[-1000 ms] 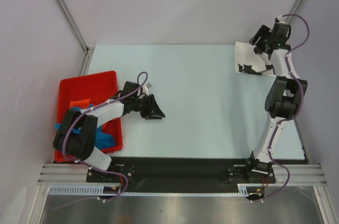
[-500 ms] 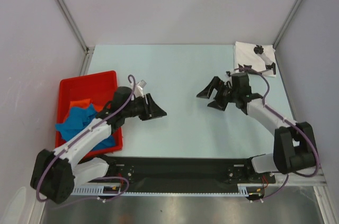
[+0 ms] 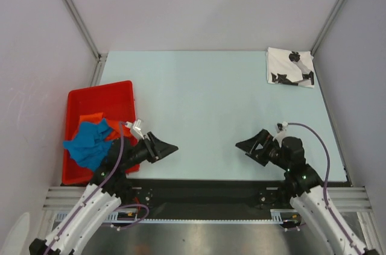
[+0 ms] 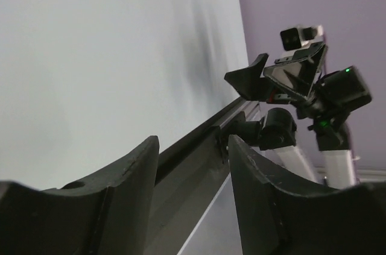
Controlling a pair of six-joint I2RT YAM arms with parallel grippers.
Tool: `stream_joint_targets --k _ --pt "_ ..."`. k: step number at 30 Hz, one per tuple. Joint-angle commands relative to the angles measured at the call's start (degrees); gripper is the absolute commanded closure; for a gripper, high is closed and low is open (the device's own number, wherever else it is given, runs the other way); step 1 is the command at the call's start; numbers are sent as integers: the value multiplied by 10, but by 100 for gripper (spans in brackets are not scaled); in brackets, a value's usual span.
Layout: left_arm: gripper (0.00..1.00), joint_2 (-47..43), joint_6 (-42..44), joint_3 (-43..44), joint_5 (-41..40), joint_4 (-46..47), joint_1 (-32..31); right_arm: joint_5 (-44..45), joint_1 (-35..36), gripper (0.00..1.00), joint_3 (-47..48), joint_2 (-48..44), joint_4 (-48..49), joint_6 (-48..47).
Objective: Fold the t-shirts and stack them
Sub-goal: Neatly place the folded tshirt to the corner
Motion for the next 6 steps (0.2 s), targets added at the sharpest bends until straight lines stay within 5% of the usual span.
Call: stream_joint_targets --k 1,6 --pt "44 -110 -59 -36 -21 -34 -4 32 4 0 -40 -175 -117 75" --pt "43 -281 -131 -84 -10 -21 -5 -52 5 0 -64 -154 -67 67"
